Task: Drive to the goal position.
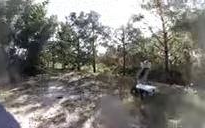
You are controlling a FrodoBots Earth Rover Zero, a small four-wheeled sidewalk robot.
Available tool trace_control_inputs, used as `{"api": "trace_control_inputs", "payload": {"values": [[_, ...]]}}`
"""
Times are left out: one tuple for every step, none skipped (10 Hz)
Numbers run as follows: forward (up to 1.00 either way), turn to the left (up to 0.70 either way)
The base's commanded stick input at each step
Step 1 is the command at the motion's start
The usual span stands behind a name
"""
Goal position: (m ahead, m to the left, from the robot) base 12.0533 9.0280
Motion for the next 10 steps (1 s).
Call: {"api": "trace_control_inputs", "payload": {"values": [[0.70,0.00],[0.70,0.00],[0.70,0.00],[0.70,0.00],[0.70,0.00],[0.70,0.00],[0.70,0.00],[0.70,0.00],[0.70,0.00],[0.70,0.10]]}}
